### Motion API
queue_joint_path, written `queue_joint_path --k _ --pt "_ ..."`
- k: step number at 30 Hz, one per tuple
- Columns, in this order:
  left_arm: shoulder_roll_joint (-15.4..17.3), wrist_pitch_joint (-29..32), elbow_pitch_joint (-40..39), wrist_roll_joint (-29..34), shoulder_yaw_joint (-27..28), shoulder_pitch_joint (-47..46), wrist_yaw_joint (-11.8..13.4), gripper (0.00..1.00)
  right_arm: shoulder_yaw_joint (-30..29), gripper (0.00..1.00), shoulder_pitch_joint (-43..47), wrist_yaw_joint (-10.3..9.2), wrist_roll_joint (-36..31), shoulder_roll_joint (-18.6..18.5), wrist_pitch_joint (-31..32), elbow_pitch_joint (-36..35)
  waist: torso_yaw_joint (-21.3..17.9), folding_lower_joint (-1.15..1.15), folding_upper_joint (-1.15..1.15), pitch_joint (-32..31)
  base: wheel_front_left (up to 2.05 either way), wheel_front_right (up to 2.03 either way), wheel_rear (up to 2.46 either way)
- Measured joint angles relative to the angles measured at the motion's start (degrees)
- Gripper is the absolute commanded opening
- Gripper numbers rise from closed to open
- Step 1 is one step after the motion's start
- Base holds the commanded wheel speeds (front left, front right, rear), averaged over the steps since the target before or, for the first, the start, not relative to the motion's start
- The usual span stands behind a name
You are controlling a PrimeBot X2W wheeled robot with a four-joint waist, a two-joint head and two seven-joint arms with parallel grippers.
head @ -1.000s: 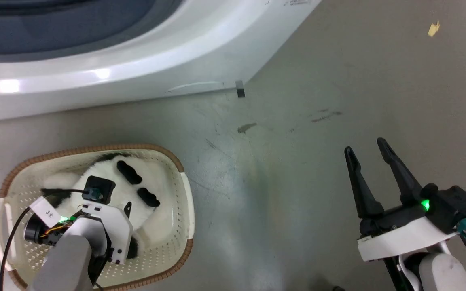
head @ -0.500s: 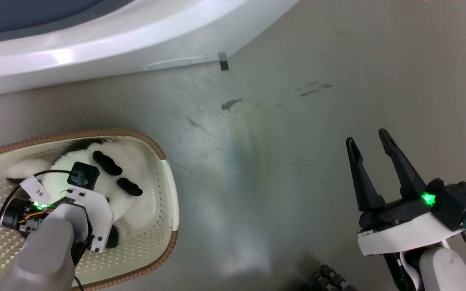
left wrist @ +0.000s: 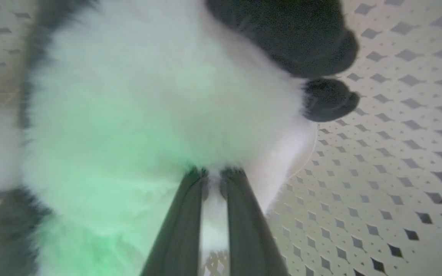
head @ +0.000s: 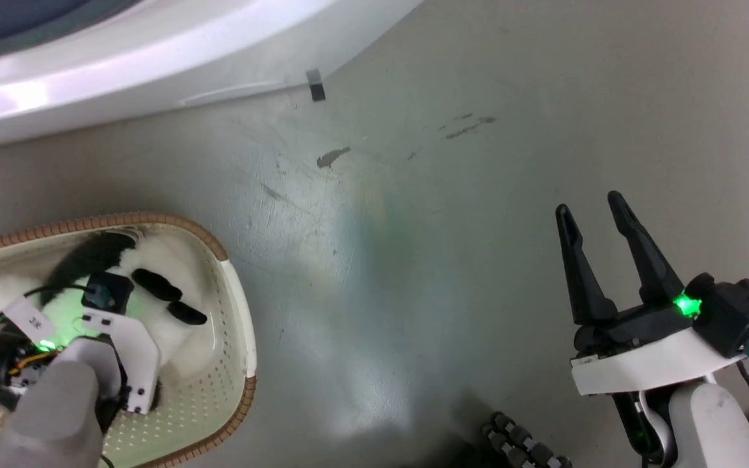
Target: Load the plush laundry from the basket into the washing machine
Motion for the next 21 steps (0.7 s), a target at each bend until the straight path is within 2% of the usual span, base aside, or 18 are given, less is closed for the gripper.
queue_joint_path --k 6,10,15,21 --pt "-3.88 -5.04 4.08 -3.01 -0.65 0.02 -0.01 0.00 -0.67 1.00 0.20 0.00 -3.65 0.01 -0.66 1.46 1.36 0.00 0.00 -4.47 0.00 0.00 0.00" --pt "-6.64 -9.46 6.51 -3.71 -2.46 0.65 -0.55 0.00 -1.75 1.00 1.75 0.00 -7.75 0.00 -1.19 2.20 3.29 0.00 0.00 -9.21 0.00 0.00 0.00" --pt "-10.43 -15.17 7.84 -5.04 -3.66 3.13 -1.32 0.00 -3.10 1.00 4.97 0.00 -9.80 0.00 -1.45 3.67 6.15 -0.01 0.00 -15.85 0.00 0.00 0.00" --pt "-12.07 -18.47 5.90 -6.41 -3.32 9.02 -1.54 0.00 -3.90 1.00 9.11 0.00 -11.00 0.00 -1.46 4.88 9.65 -0.02 0.00 -24.49 0.00 0.00 0.00"
